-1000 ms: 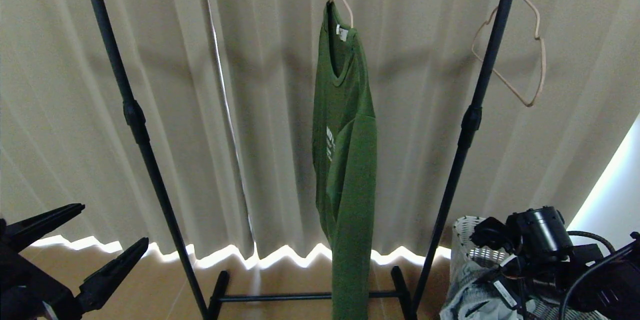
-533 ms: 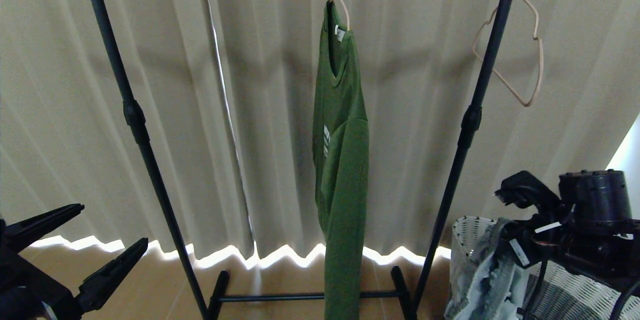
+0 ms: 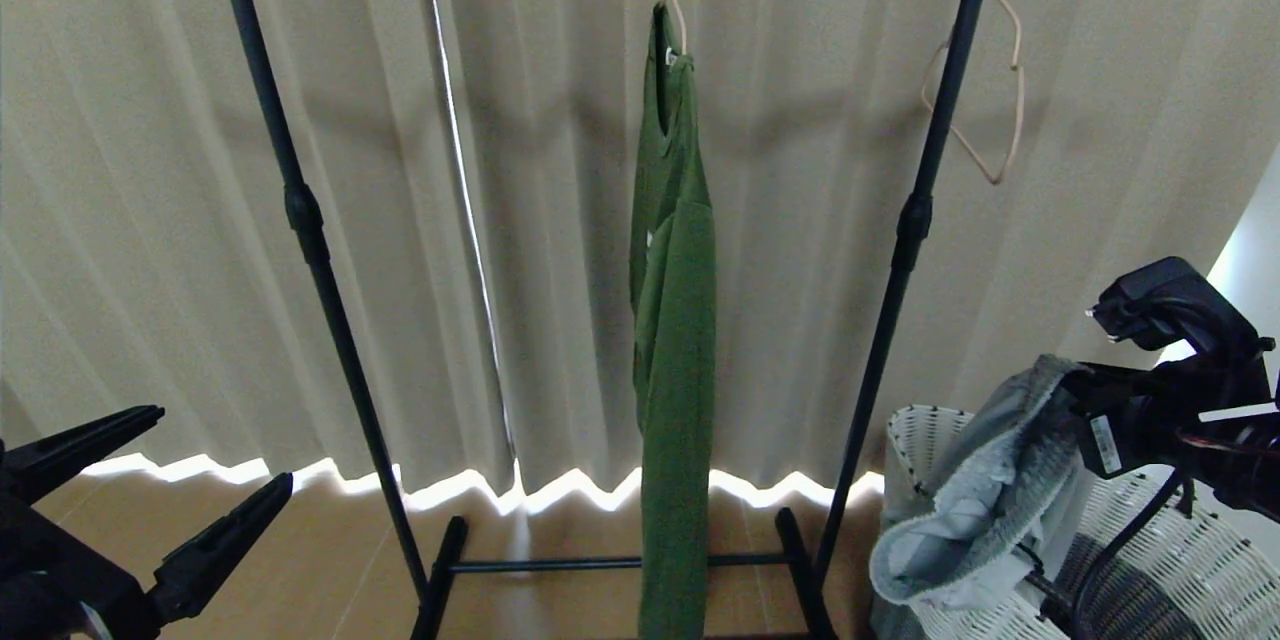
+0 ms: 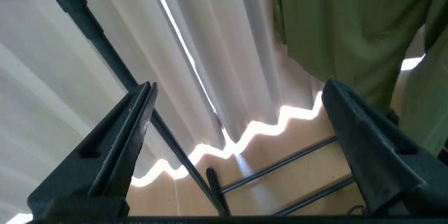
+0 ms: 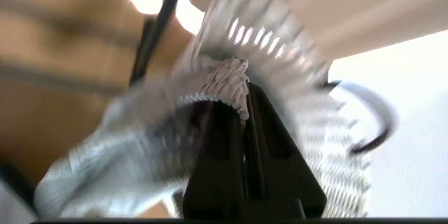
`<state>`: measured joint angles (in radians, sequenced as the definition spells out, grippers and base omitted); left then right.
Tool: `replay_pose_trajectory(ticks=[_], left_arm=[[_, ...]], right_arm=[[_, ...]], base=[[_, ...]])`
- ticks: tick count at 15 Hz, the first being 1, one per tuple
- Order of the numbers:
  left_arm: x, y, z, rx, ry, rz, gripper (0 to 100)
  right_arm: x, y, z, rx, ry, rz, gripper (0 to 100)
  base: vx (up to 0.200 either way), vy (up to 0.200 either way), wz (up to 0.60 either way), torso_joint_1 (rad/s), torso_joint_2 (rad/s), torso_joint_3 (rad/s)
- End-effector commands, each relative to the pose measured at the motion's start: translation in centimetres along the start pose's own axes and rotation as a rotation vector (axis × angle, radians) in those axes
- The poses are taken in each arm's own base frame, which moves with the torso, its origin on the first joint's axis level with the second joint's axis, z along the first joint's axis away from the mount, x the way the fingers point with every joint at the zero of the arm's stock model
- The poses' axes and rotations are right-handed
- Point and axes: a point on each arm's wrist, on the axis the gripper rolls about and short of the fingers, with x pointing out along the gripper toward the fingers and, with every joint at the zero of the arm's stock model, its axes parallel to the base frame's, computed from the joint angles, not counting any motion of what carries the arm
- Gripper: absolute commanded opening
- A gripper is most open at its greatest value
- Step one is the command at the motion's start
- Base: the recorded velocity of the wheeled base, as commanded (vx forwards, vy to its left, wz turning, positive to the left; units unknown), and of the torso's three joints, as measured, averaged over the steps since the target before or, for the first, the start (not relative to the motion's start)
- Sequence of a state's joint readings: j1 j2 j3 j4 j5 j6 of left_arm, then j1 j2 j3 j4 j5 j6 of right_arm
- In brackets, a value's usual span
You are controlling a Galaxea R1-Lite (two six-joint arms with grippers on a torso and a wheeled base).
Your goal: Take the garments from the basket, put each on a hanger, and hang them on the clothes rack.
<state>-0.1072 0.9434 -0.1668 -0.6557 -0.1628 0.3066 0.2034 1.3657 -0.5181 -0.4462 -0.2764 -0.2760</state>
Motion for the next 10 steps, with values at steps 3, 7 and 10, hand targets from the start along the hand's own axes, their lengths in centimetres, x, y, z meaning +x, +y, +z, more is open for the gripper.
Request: replay_pose_trajectory(ticks=[3,7,10], left_arm=[[-0.02,0.00,0.03,0.001,-0.003,0.001,100],[-0.07,0.00,0.11,0.002,-0.007,0.001,100],[-0.12,0.02,0.13,0.002,-0.010,0.003,100]], right_arm=[[-0.26,-0.10,0.16,0.004,-0.015,0.001,0],[-0.30,-0.11,0.17,0.004,-0.017,0.001,0],[-0.30,-0.11,0.17,0.003,-0.017,0.001,0]], base=[[-0.133,0.000,0.00,0.000,0.00,0.002],[0.000,0.000,0.00,0.000,0.00,0.000],[0.000,0.000,0.00,0.000,0.00,0.000]])
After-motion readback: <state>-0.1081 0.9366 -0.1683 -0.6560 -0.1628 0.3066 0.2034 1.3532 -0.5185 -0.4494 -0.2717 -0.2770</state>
